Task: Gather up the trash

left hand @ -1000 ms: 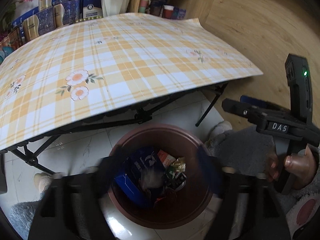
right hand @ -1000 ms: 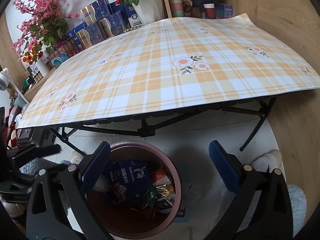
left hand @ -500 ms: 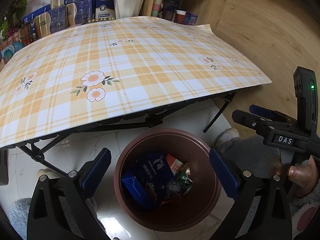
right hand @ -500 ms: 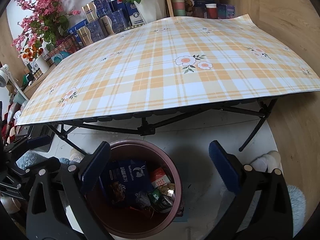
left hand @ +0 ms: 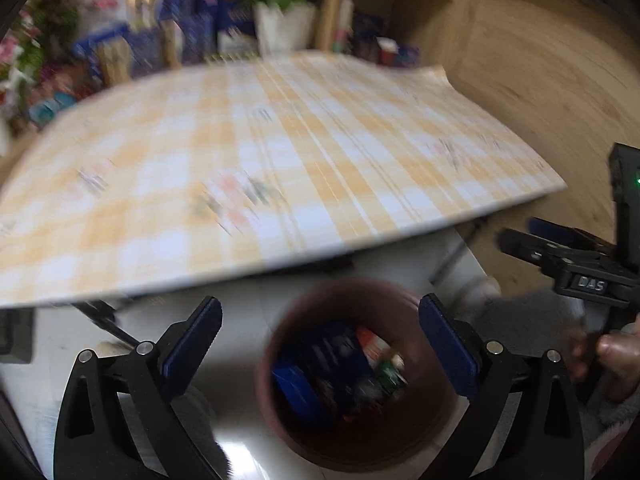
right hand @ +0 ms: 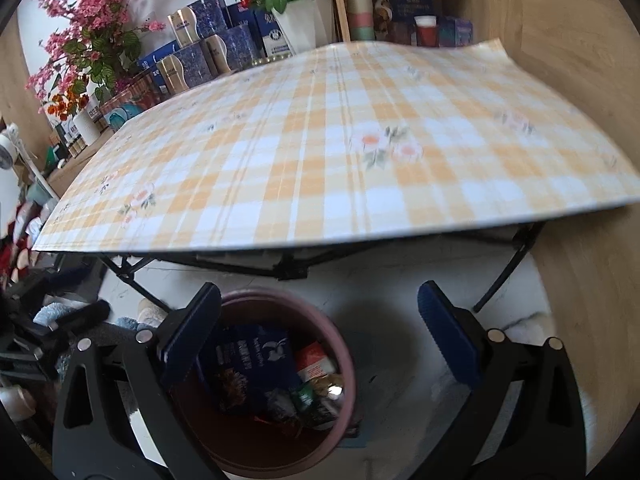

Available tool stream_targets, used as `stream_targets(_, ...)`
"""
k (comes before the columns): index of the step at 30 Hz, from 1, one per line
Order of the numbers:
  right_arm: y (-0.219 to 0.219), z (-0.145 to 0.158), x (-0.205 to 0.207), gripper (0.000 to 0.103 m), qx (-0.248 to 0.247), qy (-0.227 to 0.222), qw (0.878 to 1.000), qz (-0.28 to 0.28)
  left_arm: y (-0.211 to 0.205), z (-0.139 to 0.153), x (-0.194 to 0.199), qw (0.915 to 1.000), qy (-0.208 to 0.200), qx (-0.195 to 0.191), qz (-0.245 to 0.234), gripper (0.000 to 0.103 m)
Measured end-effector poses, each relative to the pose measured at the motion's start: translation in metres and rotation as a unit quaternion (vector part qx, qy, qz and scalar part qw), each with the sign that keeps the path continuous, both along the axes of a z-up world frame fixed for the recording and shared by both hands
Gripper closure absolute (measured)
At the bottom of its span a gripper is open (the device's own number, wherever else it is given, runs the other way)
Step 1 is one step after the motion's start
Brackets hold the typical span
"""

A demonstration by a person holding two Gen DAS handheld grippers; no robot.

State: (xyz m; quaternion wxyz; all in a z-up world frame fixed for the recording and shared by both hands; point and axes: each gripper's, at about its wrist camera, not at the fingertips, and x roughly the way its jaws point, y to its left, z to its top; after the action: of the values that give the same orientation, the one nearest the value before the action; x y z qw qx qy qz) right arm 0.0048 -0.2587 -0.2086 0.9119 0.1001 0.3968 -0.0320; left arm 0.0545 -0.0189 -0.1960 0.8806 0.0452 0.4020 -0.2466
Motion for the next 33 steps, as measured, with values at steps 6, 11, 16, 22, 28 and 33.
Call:
stream_targets(6, 0.001, 0.099, 0.011, 0.006, -0.046, -0.056, 0.997, 0.025, 0.026, 0.085, 0.011, 0.9923, -0.095, -0.011, 0.079, 0.006)
stream_targets(11, 0.009, 0.163, 0.007, 0.006, -0.054, -0.111, 0.992, 0.030, 0.039, 0.159, 0.007, 0.9805, -0.162, -0.032, 0.107, 0.006)
stream_targets(16, 0.017, 0.202, -0.003, 0.006, -0.055, -0.147, 0.987, 0.033, 0.045, 0.202, -0.009, 0.9681, -0.218, -0.040, 0.117, 0.006)
stream_targets(22, 0.021, 0.218, -0.015, 0.006, -0.035, -0.157, 0.986, 0.042, 0.057, 0.228, -0.018, 0.9634, -0.216, -0.049, 0.151, 0.006)
stream_targets(28, 0.025, 0.225, -0.023, 0.006, -0.040, -0.163, 0.985, 0.040, 0.052, 0.241, -0.034, 0.9519, -0.256, 0.001, 0.169, 0.006)
stream_targets(33, 0.024, 0.226, -0.025, 0.006, -0.041, -0.164, 0.985, 0.032, 0.048, 0.245, -0.035, 0.9532, -0.255, 0.015, 0.162, 0.006)
